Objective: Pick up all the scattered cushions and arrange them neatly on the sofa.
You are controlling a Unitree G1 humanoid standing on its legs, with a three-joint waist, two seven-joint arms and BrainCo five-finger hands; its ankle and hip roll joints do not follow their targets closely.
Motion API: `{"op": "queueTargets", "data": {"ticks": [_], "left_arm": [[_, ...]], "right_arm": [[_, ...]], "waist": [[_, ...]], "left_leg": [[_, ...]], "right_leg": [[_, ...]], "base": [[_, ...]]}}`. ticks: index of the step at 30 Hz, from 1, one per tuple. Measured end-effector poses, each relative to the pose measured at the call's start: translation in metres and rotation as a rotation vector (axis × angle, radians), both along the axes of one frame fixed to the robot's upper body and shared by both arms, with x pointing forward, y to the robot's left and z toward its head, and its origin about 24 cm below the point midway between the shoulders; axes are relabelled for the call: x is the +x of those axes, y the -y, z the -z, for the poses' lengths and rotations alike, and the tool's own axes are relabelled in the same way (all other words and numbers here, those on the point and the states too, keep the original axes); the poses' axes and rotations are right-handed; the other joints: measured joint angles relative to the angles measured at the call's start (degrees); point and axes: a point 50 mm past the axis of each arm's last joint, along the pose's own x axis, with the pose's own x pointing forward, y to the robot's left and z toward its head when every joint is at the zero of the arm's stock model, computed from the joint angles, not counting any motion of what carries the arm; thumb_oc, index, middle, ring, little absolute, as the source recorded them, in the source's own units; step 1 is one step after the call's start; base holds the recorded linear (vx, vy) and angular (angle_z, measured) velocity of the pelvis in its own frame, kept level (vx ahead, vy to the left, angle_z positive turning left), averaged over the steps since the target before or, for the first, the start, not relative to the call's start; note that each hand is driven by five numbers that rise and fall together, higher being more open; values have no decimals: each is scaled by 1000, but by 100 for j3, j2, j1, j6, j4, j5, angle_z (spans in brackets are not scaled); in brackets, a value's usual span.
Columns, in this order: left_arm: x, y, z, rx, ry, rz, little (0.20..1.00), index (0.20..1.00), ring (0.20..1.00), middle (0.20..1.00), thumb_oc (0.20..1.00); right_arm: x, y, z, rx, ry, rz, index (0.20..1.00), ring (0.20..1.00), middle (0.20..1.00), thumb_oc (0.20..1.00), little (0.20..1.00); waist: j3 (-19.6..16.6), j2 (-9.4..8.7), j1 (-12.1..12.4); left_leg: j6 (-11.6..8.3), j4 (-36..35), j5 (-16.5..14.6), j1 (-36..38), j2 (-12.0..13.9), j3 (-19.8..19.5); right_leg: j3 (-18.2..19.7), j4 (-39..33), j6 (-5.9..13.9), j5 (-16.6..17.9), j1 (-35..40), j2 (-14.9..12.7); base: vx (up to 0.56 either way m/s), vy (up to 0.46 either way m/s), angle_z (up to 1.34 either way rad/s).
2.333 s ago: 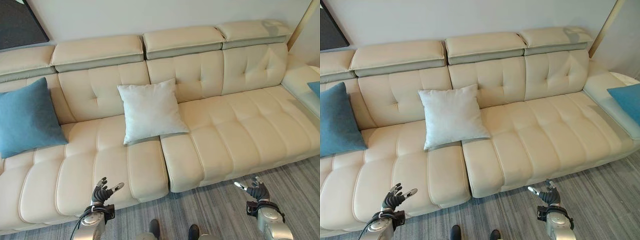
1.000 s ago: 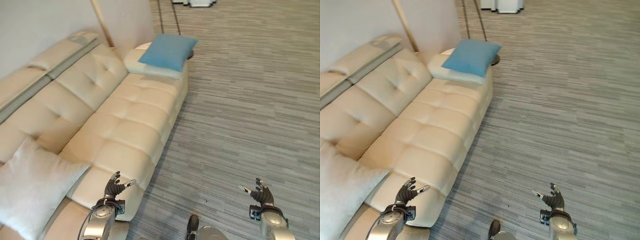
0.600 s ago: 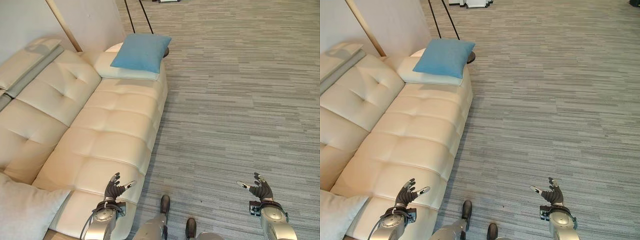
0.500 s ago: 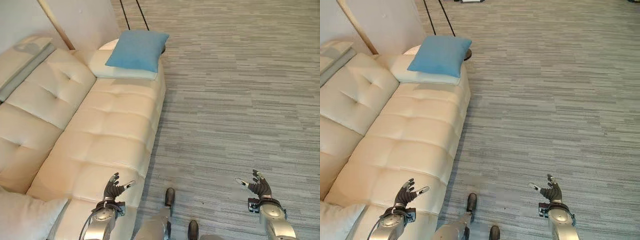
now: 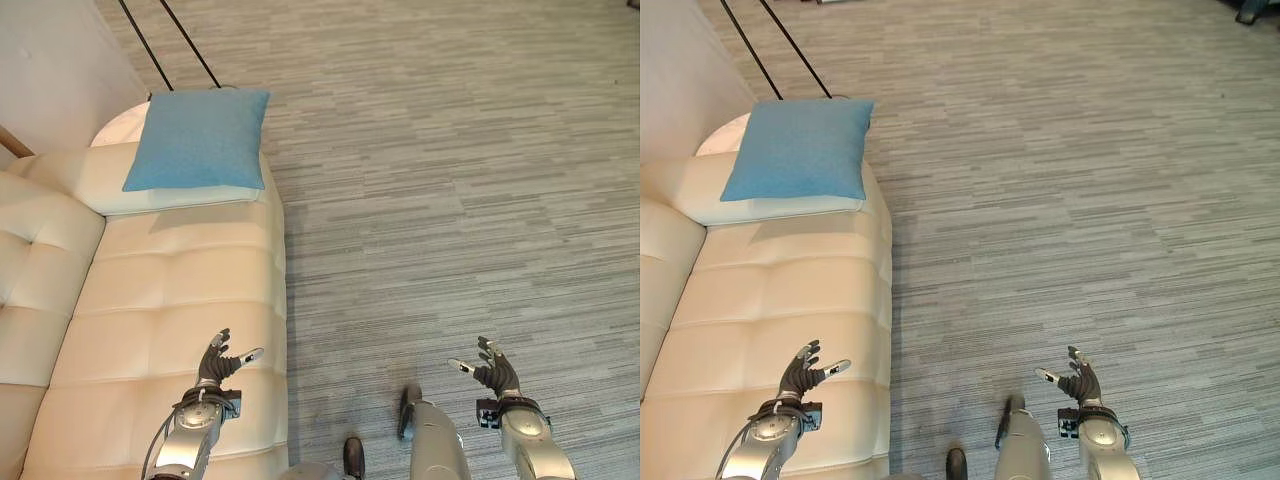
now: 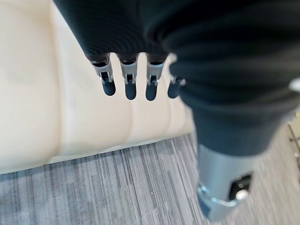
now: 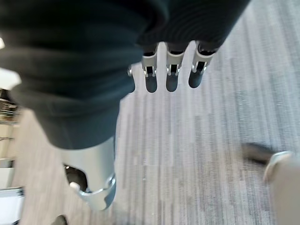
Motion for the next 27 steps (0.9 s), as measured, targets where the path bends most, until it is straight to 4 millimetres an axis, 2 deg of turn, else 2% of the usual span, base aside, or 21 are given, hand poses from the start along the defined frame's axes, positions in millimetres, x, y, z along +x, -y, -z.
{"op": "queueTargets", "data": {"ticks": [2, 3, 4, 5, 6, 7, 8, 9, 10, 12, 13, 14, 16, 17, 19, 21, 22, 24, 25, 26, 27], "left_arm": [[-1, -2, 0, -7, 0, -13, 1000, 1000, 1000, 1000, 1000], [-3, -1, 2, -12, -4, -18, 1000, 1000, 1000, 1000, 1000], [-5, -2, 3, 0, -12, -15, 1000, 1000, 1000, 1000, 1000], [-6, -2, 3, 14, -16, -8, 1000, 1000, 1000, 1000, 1000], [-7, 4, 6, -10, -19, -12, 1000, 1000, 1000, 1000, 1000], [-7, 7, 7, -21, -21, -10, 1000, 1000, 1000, 1000, 1000], [-7, 9, 7, -26, -20, -2, 1000, 1000, 1000, 1000, 1000], [-12, 14, 12, -53, -33, -10, 1000, 1000, 1000, 1000, 1000], [-14, 16, 14, -61, -40, -16, 1000, 1000, 1000, 1000, 1000], [-19, 18, 18, -71, -56, -20, 1000, 1000, 1000, 1000, 1000], [-22, 17, 18, -71, -62, -19, 1000, 1000, 1000, 1000, 1000], [-17, 17, 15, -67, -47, -12, 1000, 1000, 1000, 1000, 1000], [-17, 10, 14, -51, -49, -13, 1000, 1000, 1000, 1000, 1000], [-16, 10, 13, -52, -44, -12, 1000, 1000, 1000, 1000, 1000], [-14, 7, 10, -43, -37, -7, 1000, 1000, 1000, 1000, 1000], [-16, 8, 11, -44, -44, -5, 1000, 1000, 1000, 1000, 1000], [-19, 7, 14, -44, -57, -8, 1000, 1000, 1000, 1000, 1000], [-21, 7, 14, -44, -61, -9, 1000, 1000, 1000, 1000, 1000], [-21, 7, 15, -44, -64, -9, 1000, 1000, 1000, 1000, 1000], [-21, 6, 15, -43, -65, -10, 1000, 1000, 1000, 1000, 1000], [-20, 7, 14, -43, -63, -9, 1000, 1000, 1000, 1000, 1000]], "right_arm": [[-1, 7, 0, -6, -2, 31, 1000, 1000, 1000, 1000, 1000], [-3, 13, -1, -14, -1, 56, 1000, 1000, 1000, 1000, 1000], [-3, 15, -2, -20, 0, 61, 1000, 1000, 1000, 1000, 1000], [-4, 16, -1, -16, 0, 72, 1000, 1000, 1000, 1000, 1000], [-3, 21, -2, -28, -3, 79, 1000, 1000, 1000, 1000, 1000], [-3, 21, -1, -27, -9, 83, 1000, 1000, 1000, 1000, 1000], [-6, 20, 1, -26, -20, 78, 1000, 1000, 1000, 1000, 1000], [-6, 23, 2, -34, -30, 79, 1000, 1000, 1000, 1000, 1000], [-6, 23, 3, -33, -36, 80, 1000, 1000, 1000, 1000, 1000], [-11, 24, 6, -30, -47, 82, 1000, 1000, 1000, 1000, 1000], [-9, 23, 4, -34, -41, 67, 1000, 1000, 1000, 1000, 1000], [-10, 24, 4, -30, -42, 71, 1000, 1000, 1000, 1000, 1000], [-4, 20, 2, -22, -28, 51, 1000, 1000, 1000, 1000, 1000], [-5, 19, 3, -24, -36, 45, 1000, 1000, 1000, 1000, 1000], [-3, 18, 1, -19, -21, 46, 1000, 1000, 1000, 1000, 1000], [0, 17, 0, -20, -17, 41, 1000, 1000, 1000, 1000, 1000], [-1, 16, 1, -18, -20, 43, 1000, 1000, 1000, 1000, 1000], [-4, 17, 3, -20, -41, 45, 1000, 1000, 1000, 1000, 1000], [-4, 17, 4, -21, -44, 42, 1000, 1000, 1000, 1000, 1000], [-4, 18, 3, -31, -49, 33, 1000, 1000, 1000, 1000, 1000], [-4, 18, 3, -36, -51, 29, 1000, 1000, 1000, 1000, 1000]], "waist": [[8, -1, -5], [1, -17, -20], [-36, -31, -26], [-70, -94, -18], [-70, 25, -44], [-82, 81, -39], [-101, 11, -42], [-146, 62, -48], [-155, 68, -42], [-251, 86, 12], [-315, 60, 84], [-290, 46, 97], [-218, -140, 171], [-186, -204, 176], [-163, -328, 185], [-117, -367, 198], [-126, -362, 172], [-101, -356, 141], [-107, -337, 140], [-137, -305, 121], [-129, -278, 115]], "left_leg": [[-5, -27, -3, 208, 11, 7], [-156, -37, -94, 446, 15, -8], [-314, -42, -192, 568, 21, -25], [-377, -44, -234, 676, -36, -21], [-543, -24, -339, 903, 98, -115], [-592, 129, -370, 930, 172, -190], [-652, 393, -368, 883, 144, -164], [-674, 1009, -362, 850, 261, -165], [-686, 1506, -354, 725, 322, -143], [-843, 3263, -249, 25, 567, 6], [-844, 4128, -257, -596, 676, -87], [-840, 4688, -284, -972, 746, -176], [-862, 4890, -302, -1557, 677, -234], [-875, 4898, -317, -1736, 694, -358], [-770, 4452, -390, -2262, 652, -337], [-791, 3500, -403, -2533, 573, -334], [-782, 2545, -390, -2495, 477, -350], [-703, 1263, -52, -2375, 392, -314], [-671, 895, 84, -2332, 403, -365], [-737, 233, 324, -2221, 387, -355], [-682, -7, 491, -2219, 404, -354]], "right_leg": [[-14, -601, -61, 315, 172, 191], [-1, -955, -123, 428, 371, 299], [16, -910, -112, 429, 425, 351], [11, -858, -121, 398, 547, 331], [-73, -633, -309, 709, 643, 404], [-75, -538, -363, 726, 695, 449], [-3, -535, -679, 953, 784, 437], [-33, -402, -933, 1095, 1027, 545], [-36, -371, -1022, 1024, 1176, 600], [-16, -526, -1148, 1006, 1521, 747], [43, -554, -1407, 689, 1617, 896], [27, -575, -1335, 785, 1703, 942], [168, -638, -1469, 605, 2032, 967], [168, -683, -1410, 571, 2221, 964], [226, -869, -1415, 403, 2571, 949], [308, -971, -1303, 356, 2755, 939], [312, -1141, -1195, 291, 2964, 919], [307, -1200, -1062, 216, 3181, 940], [310, -1218, -1026, 193, 3256, 932], [315, -1221, -869, 72, 3321, 967], [319, -1224, -824, 40, 3408, 968]], "base": [[332, -155, 16], [563, -255, 22], [681, -318, 21], [639, -319, 18], [616, -342, 20], [515, -320, 20], [755, -531, 33], [547, -412, 25], [524, -453, 17], [315, -325, -9], [344, -312, -8], [369, -283, -16], [366, -249, -19], [421, -239, -6], [365, -142, -15], [404, -45, -28], [234, -9, -10], [336, -11, -16], [397, -1, -25], [359, 51, -14], [471, 84, -2]]}}
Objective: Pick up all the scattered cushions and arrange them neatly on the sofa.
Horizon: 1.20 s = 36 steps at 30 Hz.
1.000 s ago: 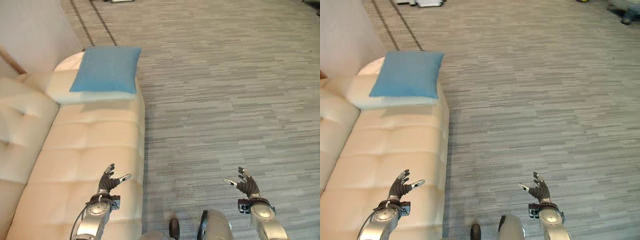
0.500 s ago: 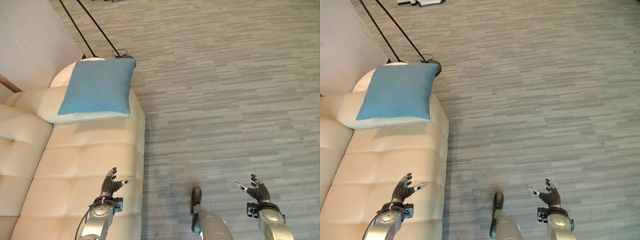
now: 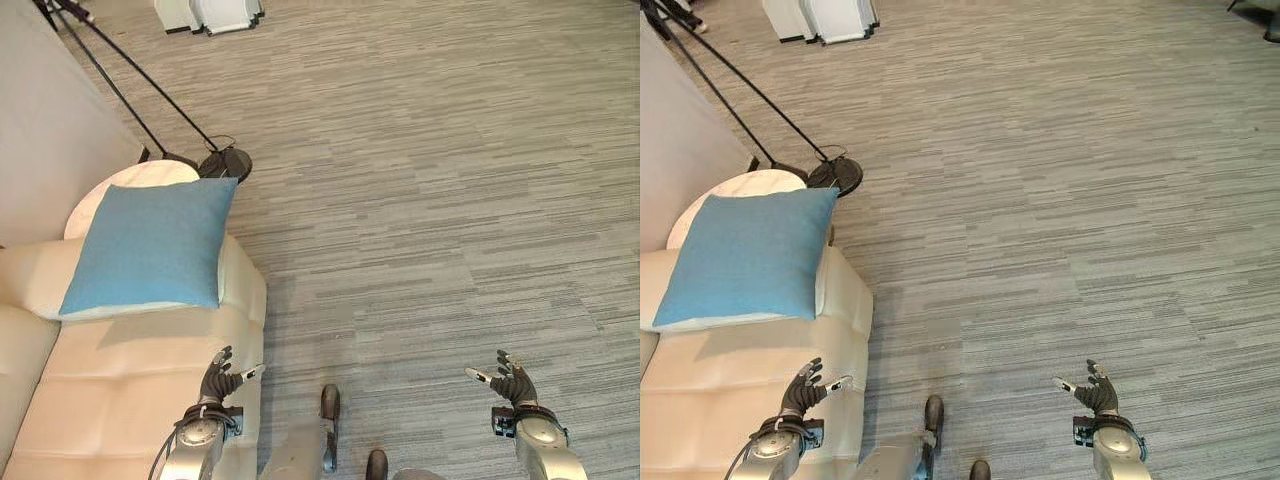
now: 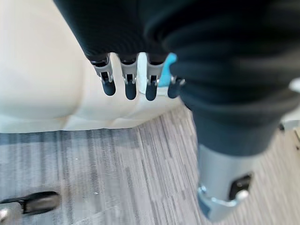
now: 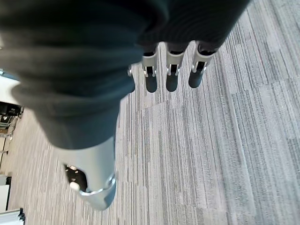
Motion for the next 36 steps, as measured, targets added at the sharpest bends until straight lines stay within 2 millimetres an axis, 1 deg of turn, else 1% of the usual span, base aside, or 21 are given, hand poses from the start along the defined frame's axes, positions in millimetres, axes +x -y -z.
{"op": "queueTargets", "data": {"ticks": [5, 6, 8, 9, 10, 12, 13, 14, 15, 17, 18, 20, 21, 22, 24, 26, 28, 30, 32, 34, 36], "left_arm": [[2, 1, 0, -1, -1, -2, 1000, 1000, 1000, 1000, 1000], [-2, 1, 3, -3, -15, -3, 1000, 1000, 1000, 1000, 1000], [-1, 2, 2, -6, -9, -2, 1000, 1000, 1000, 1000, 1000], [-1, 3, 3, -10, -12, -1, 1000, 1000, 1000, 1000, 1000], [-2, 2, 3, -9, -17, 0, 1000, 1000, 1000, 1000, 1000], [-2, -3, 0, 9, -11, 7, 1000, 1000, 1000, 1000, 1000], [-3, -5, -1, 19, -12, 10, 1000, 1000, 1000, 1000, 1000], [-2, -13, -4, 48, -13, 14, 1000, 1000, 1000, 1000, 1000], [0, -12, -4, 51, -19, 25, 1000, 1000, 1000, 1000, 1000], [11, -3, -7, 48, 1, 66, 1000, 1000, 1000, 1000, 1000], [12, 2, -6, 40, 1, 79, 1000, 1000, 1000, 1000, 1000], [8, 7, -2, 18, -8, 73, 1000, 1000, 1000, 1000, 1000], [-1, 7, 4, 9, -34, 58, 1000, 1000, 1000, 1000, 1000], [-8, -2, 6, 22, -55, 33, 1000, 1000, 1000, 1000, 1000], [-6, -7, 4, 31, -49, 22, 1000, 1000, 1000, 1000, 1000], [-7, -9, 3, 37, -50, 20, 1000, 1000, 1000, 1000, 1000], [-7, -10, 6, 42, -62, 20, 1000, 1000, 1000, 1000, 1000], [-6, -8, 7, 38, -67, 23, 1000, 1000, 1000, 1000, 1000], [-17, -3, 17, 10, -116, 7, 1000, 1000, 1000, 1000, 1000], [-34, 0, 26, -8, -163, -16, 1000, 1000, 1000, 1000, 1000], [-46, -4, 30, -15, -195, -47, 1000, 1000, 1000, 1000, 1000]], "right_arm": [[-4, 3, 1, -10, -18, 4, 1000, 1000, 1000, 1000, 1000], [-8, 4, 3, -8, -27, 15, 1000, 1000, 1000, 1000, 1000], [-12, 0, 7, 16, -32, 31, 1000, 1000, 1000, 1000, 1000], [-13, -4, 9, 26, -38, 27, 1000, 1000, 1000, 1000, 1000], [-14, -12, 12, 47, -45, 13, 1000, 1000, 1000, 1000, 1000], [-15, -19, 14, 55, -56, -19, 1000, 1000, 1000, 1000, 1000], [-17, -21, 14, 60, -60, -23, 1000, 1000, 1000, 1000, 1000], [-14, -27, 14, 73, -51, -33, 1000, 1000, 1000, 1000, 1000], [-12, -27, 13, 72, -44, -36, 1000, 1000, 1000, 1000, 1000], [-7, -32, 11, 66, -35, -66, 1000, 1000, 1000, 1000, 1000], [-2, -33, 8, 60, -19, -79, 1000, 1000, 1000, 1000, 1000], [-4, -30, 9, 47, -29, -79, 1000, 1000, 1000, 1000, 1000], [-10, -31, 13, 49, -57, -82, 1000, 1000, 1000, 1000, 1000], [-13, -38, 16, 67, -59, -87, 1000, 1000, 1000, 1000, 1000], [-26, -35, 24, 73, -112, -60, 1000, 1000, 1000, 1000, 1000], [-30, -30, 26, 69, -123, -34, 1000, 1000, 1000, 1000, 1000], [-30, -25, 25, 66, -119, -11, 1000, 1000, 1000, 1000, 1000], [-29, -21, 25, 59, -117, 9, 1000, 1000, 1000, 1000, 1000], [-40, -13, 34, 52, -179, 24, 1000, 1000, 1000, 1000, 1000], [-33, -13, 31, 45, -164, 6, 1000, 1000, 1000, 1000, 1000], [-18, -14, 22, 40, -111, -26, 1000, 1000, 1000, 1000, 1000]], "waist": [[-52, 0, -87], [-98, 14, -102], [-151, -188, -79], [-164, -213, -69], [-282, -146, -38], [-356, -125, -11], [-415, -160, 20], [-540, -351, 35], [-539, -344, 8], [-401, -85, 0], [-276, 115, -19], [-161, 316, 31], [-108, 313, 88], [-118, 160, -16], [-125, 128, -13], [-129, 89, -45], [-143, 110, -43], [-135, 100, -91], [-170, 48, -36], [-239, 161, 61], [-282, 155, 233]], "left_leg": [[188, 80, 165, 30, 121, 1021], [530, 75, 445, 175, 77, 1053], [536, 85, 452, 350, -130, 1245], [537, 74, 373, 461, -190, 1319], [397, 59, 72, 583, -185, 1371], [313, 80, 244, 693, -214, 1302], [413, 60, 399, 726, -284, 1303], [656, 69, 299, 837, -581, 1303], [667, 47, 277, 928, -703, 1207], [953, 87, 83, 1219, -733, 638], [789, 61, -54, 1396, -685, 458], [546, 74, -503, 1641, -630, 677], [-10, 233, -929, 1825, -558, 948], [445, 1156, -1390, 1536, -350, 993], [609, 936, -1256, 1767, -442, 775], [763, 541, -1110, 2176, -482, 511], [760, 384, -1112, 2379, -461, 181], [693, 248, -1150, 2679, -440, -176], [432, 527, -1242, 3177, -419, -474], [301, 1082, -1207, 3133, -344, -412], [128, 2348, -1133, 2540, -256, -278]], "right_leg": [[-123, 0, 378, -441, 535, -71], [-172, 2, 492, -587, 773, -98], [-199, 130, 563, -635, 923, -335], [-209, 511, 501, -689, 835, -442], [-261, 1708, 460, -730, 342, -563], [-294, 3183, 576, -788, -303, -846], [-321, 3706, 698, -872, -565, -1028], [-154, 4817, 1047, -975, -1254, -1526], [-163, 5156, 1071, -971, -1530, -1763], [122, 5561, 855, -1185, -2455, -1571], [101, 4882, 778, -1253, -2801, -1411], [-50, 3737, 542, -909, -3169, -1284], [10, 3072, 418, -650, -3279, -1170], [451, 1698, 805, -346, -3194, -1138], [947, 705, 1002, 94, -3181, -1004], [930, 447, 720, 436, -3202, -822], [1103, 141, 709, 740, -3058, -573], [1027, 62, 475, 1004, -2719, -394], [824, 394, 30, 1755, -2182, -404], [778, 633, 26, 1537, -2100, -318], [663, 578, -80, 1376, -1908, -261]], "base": [[424, 116, 9], [804, 319, 24], [735, 342, 27], [570, 364, 25], [408, 289, 23], [312, 248, 15], [437, 350, 19], [295, 249, 44], [352, 235, 50], [318, 114, 82], [265, 44, 89], [307, -52, 31], [421, -161, 37], [255, -110, 67], [231, -127, 86], [327, -216, 70], [394, -296, 79], [576, -515, 117], [349, -386, 97], [246, -344, 9], [265, -373, -4]]}}
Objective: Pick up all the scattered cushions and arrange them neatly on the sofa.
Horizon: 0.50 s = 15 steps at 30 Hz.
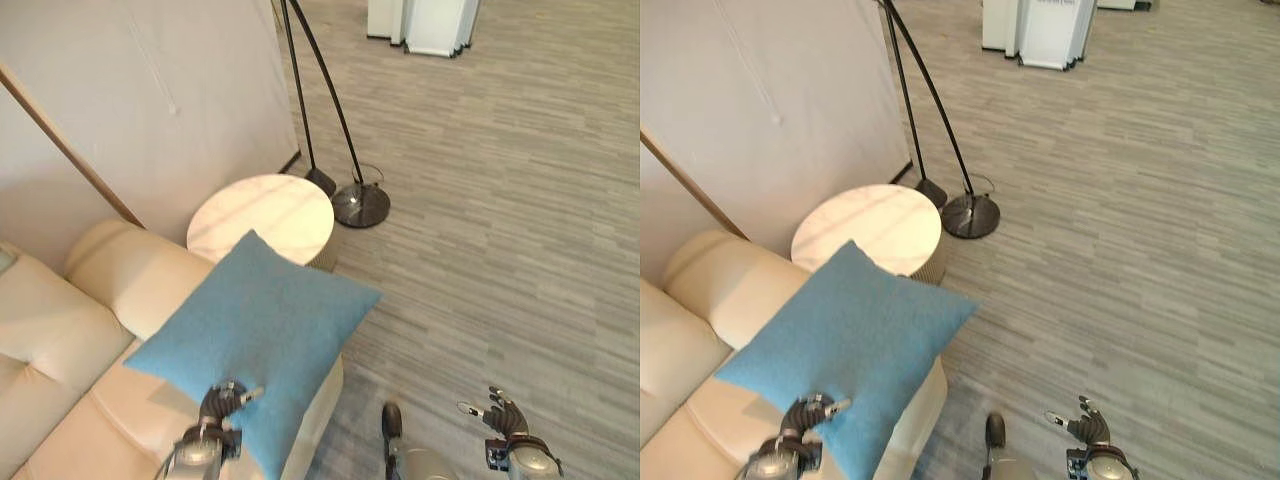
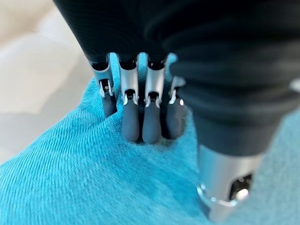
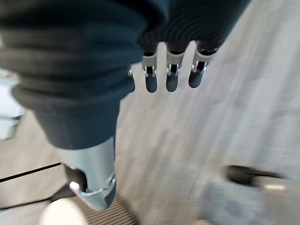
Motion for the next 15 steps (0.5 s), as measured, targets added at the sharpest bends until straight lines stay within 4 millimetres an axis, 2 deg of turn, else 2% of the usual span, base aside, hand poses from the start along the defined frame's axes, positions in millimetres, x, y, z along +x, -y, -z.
{"op": "queueTargets", "data": {"ticks": [1, 4, 5, 6, 8, 9, 10, 11, 12, 13, 15], "left_arm": [[-4, -5, 0, 14, -10, -6, 1000, 1000, 1000, 1000, 1000], [-4, -12, -3, 36, -10, 2, 1000, 1000, 1000, 1000, 1000], [-2, -12, -4, 38, -8, 5, 1000, 1000, 1000, 1000, 1000], [1, -13, -6, 41, 3, 16, 1000, 1000, 1000, 1000, 1000], [4, -11, -7, 37, 9, 25, 1000, 1000, 1000, 1000, 1000], [8, -9, -8, 31, 19, 34, 1000, 1000, 1000, 1000, 1000], [15, -2, -9, 22, 34, 68, 1000, 1000, 1000, 1000, 1000], [20, 2, -10, 14, 43, 88, 1000, 1000, 1000, 1000, 1000], [23, 7, -11, 7, 51, 103, 1000, 1000, 1000, 1000, 1000], [30, 15, -12, -11, 71, 123, 1000, 1000, 1000, 1000, 1000], [33, 19, -13, -23, 83, 126, 1000, 1000, 1000, 1000, 1000]], "right_arm": [[7, -1, -3, 1, 20, -8, 1000, 1000, 1000, 1000, 1000], [11, -1, -6, -2, 36, -10, 1000, 1000, 1000, 1000, 1000], [10, -1, -6, -3, 34, -5, 1000, 1000, 1000, 1000, 1000], [10, -2, -6, -3, 31, -7, 1000, 1000, 1000, 1000, 1000], [10, -2, -6, -4, 35, -5, 1000, 1000, 1000, 1000, 1000], [8, -2, -6, -6, 30, -2, 1000, 1000, 1000, 1000, 1000], [3, -2, -3, -5, 16, 5, 1000, 1000, 1000, 1000, 1000], [0, -2, -1, -4, 7, 8, 1000, 1000, 1000, 1000, 1000], [-1, -2, -1, -4, 6, 6, 1000, 1000, 1000, 1000, 1000], [2, -6, -3, -2, 18, 4, 1000, 1000, 1000, 1000, 1000], [6, -7, -4, -3, 29, 2, 1000, 1000, 1000, 1000, 1000]], "waist": [[-1, -61, 49], [84, -232, 120], [103, -255, 96], [142, -325, 65], [152, -355, 7], [141, -331, -12], [127, -289, -116], [113, -251, -157], [80, -198, -111], [38, -187, -288], [44, -206, -271]], "left_leg": [[-71, 666, -101, -400, 118, -28], [-118, 1056, -111, -955, 391, 134], [-131, 1135, -100, -1135, 589, 395], [-133, 759, -95, -1523, 764, 746], [-120, 6, -47, -1677, 695, 949], [-93, -420, 5, -1710, 671, 1080], [-31, -1234, 153, -1581, 689, 1536], [-17, -1573, 308, -1504, 683, 1760], [-75, -1857, 408, -1442, 712, 1950], [-243, -2081, 652, -1431, 874, 2723], [-208, -2192, 724, -1420, 917, 3244]], "right_leg": [[79, -70, -239, -278, 156, 45], [-79, -215, -344, -411, 487, 32], [-299, -268, -370, -453, 580, 8], [-663, -378, -316, -469, 791, -75], [-966, -527, -251, -585, 913, -160], [-1123, -597, -114, -626, 1032, -185], [-1598, -624, 70, -652, 1146, -219], [-1763, -624, 126, -708, 1183, -229], [-1902, -598, 185, -738, 1245, -230], [-2300, -600, 255, -851, 1258, -343], [-2562, -587, 372, -881, 1277, -440]], "base": [[232, -362, 27], [171, -314, 34], [116, -143, 93], [119, -141, 100], [148, -84, 90], [130, -53, 134], [70, -13, 155], [59, -20, 138], [135, 53, 154], [93, 58, 131], [133, 132, 98]]}}
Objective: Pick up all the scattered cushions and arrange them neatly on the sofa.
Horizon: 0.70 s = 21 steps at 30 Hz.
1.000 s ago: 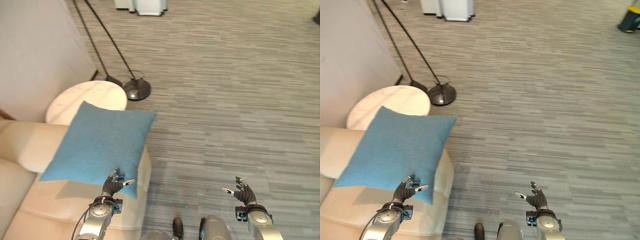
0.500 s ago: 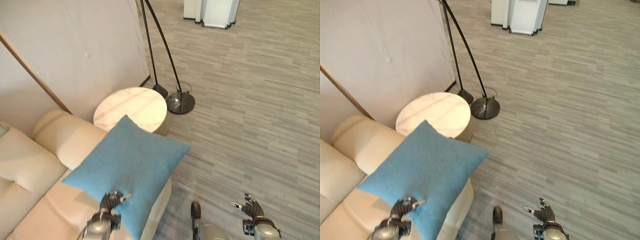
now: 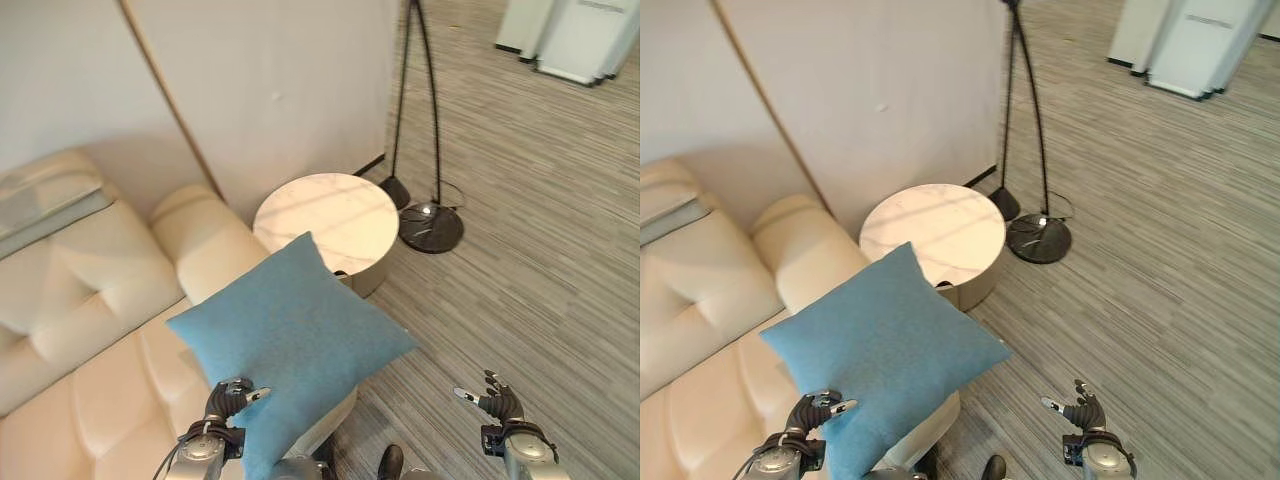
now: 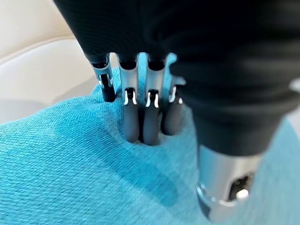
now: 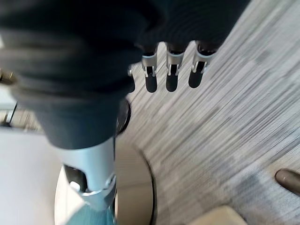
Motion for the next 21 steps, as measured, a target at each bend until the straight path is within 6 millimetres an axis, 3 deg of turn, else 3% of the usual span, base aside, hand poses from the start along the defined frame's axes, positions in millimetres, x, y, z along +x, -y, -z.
{"op": "queueTargets", "data": {"ticks": [2, 3, 4, 5, 6, 7, 8, 9, 11, 14, 17, 18, 20, 21], "left_arm": [[1, 1, -1, -4, 7, 1, 1000, 1000, 1000, 1000, 1000], [-4, -2, 0, -3, 0, -14, 1000, 1000, 1000, 1000, 1000], [-2, -1, -2, -3, 7, -8, 1000, 1000, 1000, 1000, 1000], [0, -2, -4, 0, 18, -8, 1000, 1000, 1000, 1000, 1000], [0, -2, -3, 1, 15, -10, 1000, 1000, 1000, 1000, 1000], [-3, 1, 0, -7, 2, -17, 1000, 1000, 1000, 1000, 1000], [2, 8, -1, -20, 12, 3, 1000, 1000, 1000, 1000, 1000], [2, 6, -1, -14, 11, 7, 1000, 1000, 1000, 1000, 1000], [0, -7, -4, 21, 12, -14, 1000, 1000, 1000, 1000, 1000], [-7, -15, -1, 26, -14, -43, 1000, 1000, 1000, 1000, 1000], [2, -15, -3, 5, 1, -75, 1000, 1000, 1000, 1000, 1000], [7, -11, 0, -21, -2, -97, 1000, 1000, 1000, 1000, 1000], [10, -10, -2, -35, 14, -111, 1000, 1000, 1000, 1000, 1000], [6, -10, -2, -32, 15, -116, 1000, 1000, 1000, 1000, 1000]], "right_arm": [[1, -2, -1, 2, 4, -6, 1000, 1000, 1000, 1000, 1000], [7, -8, -2, 3, 16, -34, 1000, 1000, 1000, 1000, 1000], [4, -10, -2, 0, 16, -47, 1000, 1000, 1000, 1000, 1000], [3, -11, -2, 6, 14, -42, 1000, 1000, 1000, 1000, 1000], [4, -12, -2, 11, 17, -42, 1000, 1000, 1000, 1000, 1000], [7, -12, -4, 9, 27, -45, 1000, 1000, 1000, 1000, 1000], [0, -14, 0, 13, 5, -49, 1000, 1000, 1000, 1000, 1000], [-8, -18, 5, 30, -20, -42, 1000, 1000, 1000, 1000, 1000], [-14, -30, 11, 50, -52, -66, 1000, 1000, 1000, 1000, 1000], [-14, -25, 12, 40, -52, -27, 1000, 1000, 1000, 1000, 1000], [-11, -19, 11, 24, -43, 29, 1000, 1000, 1000, 1000, 1000], [-17, -10, 12, 20, -54, 94, 1000, 1000, 1000, 1000, 1000], [-21, -9, 15, 23, -63, 127, 1000, 1000, 1000, 1000, 1000], [-24, -11, 17, 39, -73, 141, 1000, 1000, 1000, 1000, 1000]], "waist": [[0, -1, 18], [-33, -25, 129], [-104, -48, -2], [-142, -105, 10], [-136, -107, 8], [-101, -38, 28], [-52, -6, -158], [-91, -4, -227], [-174, -195, -213], [-167, -209, -66], [-132, -100, -152], [-139, -4, -207], [-157, -71, -192], [-250, -241, -172]], "left_leg": [[36, -127, 257, 116, -81, -105], [163, -296, 366, 206, -216, -285], [184, -299, 388, 243, -312, -471], [402, -327, 350, 340, -454, -549], [498, -350, 286, 351, -506, -586], [598, -307, 224, 415, -544, -678], [803, -239, 222, 556, -654, -1075], [780, -335, 237, 634, -709, -1333], [758, -494, 261, 679, -780, -1511], [815, -486, 298, 682, -856, -1613], [849, -484, 327, 636, -822, -2057], [823, -481, 346, 618, -792, -2371], [821, -485, 349, 660, -814, -2409], [815, -490, 345, 674, -873, -2385]], "right_leg": [[-32, 7, 181, -2, 3, -53], [-90, 181, 355, -84, 134, -141], [-234, 480, 461, -216, 100, -297], [-196, 1035, 588, -429, 0, -539], [-142, 1355, 666, -468, -13, -657], [9, 2103, 858, -602, -220, -888], [521, 4042, 993, -755, -967, -1362], [1022, 4164, 1066, -961, -1234, -1275], [2251, 3638, 1036, -1044, -1766, -693], [2238, 2438, 716, -948, -1788, -551], [2824, 1516, 831, -686, -1342, -344], [3208, 897, 765, -456, -1021, -120], [3101, 557, 783, -273, -742, -200], [2989, 228, 812, -101, -554, -230]], "base": [[164, 180, 36], [148, 207, 46], [188, 311, 64], [181, 374, 75], [122, 281, 46], [49, 143, 89], [49, 31, 129], [51, 22, 145], [36, -35, 97], [55, -102, 30], [95, -198, 65], [151, -293, 73], [76, -146, 48], [100, -237, 10]]}}
